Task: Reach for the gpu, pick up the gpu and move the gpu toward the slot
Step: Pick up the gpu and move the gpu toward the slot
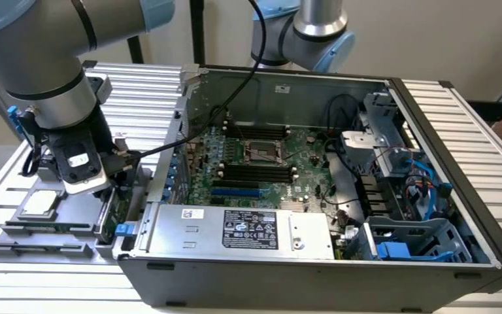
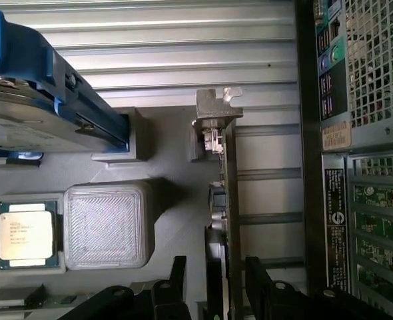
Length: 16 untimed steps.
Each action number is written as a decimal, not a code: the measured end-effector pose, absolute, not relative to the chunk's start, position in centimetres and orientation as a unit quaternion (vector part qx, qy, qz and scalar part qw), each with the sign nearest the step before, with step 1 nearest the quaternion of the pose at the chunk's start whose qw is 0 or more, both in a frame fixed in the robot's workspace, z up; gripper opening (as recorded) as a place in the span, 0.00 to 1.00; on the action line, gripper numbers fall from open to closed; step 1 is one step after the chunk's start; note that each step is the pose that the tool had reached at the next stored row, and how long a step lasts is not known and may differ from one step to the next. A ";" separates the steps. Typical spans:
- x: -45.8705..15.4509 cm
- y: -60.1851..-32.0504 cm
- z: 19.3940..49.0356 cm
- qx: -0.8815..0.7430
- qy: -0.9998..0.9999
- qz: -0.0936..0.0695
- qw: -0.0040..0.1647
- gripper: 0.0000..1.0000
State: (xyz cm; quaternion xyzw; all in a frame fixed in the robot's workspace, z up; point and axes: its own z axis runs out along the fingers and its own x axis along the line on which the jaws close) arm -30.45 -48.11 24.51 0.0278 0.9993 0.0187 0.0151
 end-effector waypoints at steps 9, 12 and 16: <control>-30.5 -47.9 24.3 0.027 0.999 0.018 0.023 0.48; -30.6 -47.9 24.3 0.025 0.999 0.019 0.023 0.48; -30.6 -47.9 24.2 0.020 0.999 0.018 0.022 0.48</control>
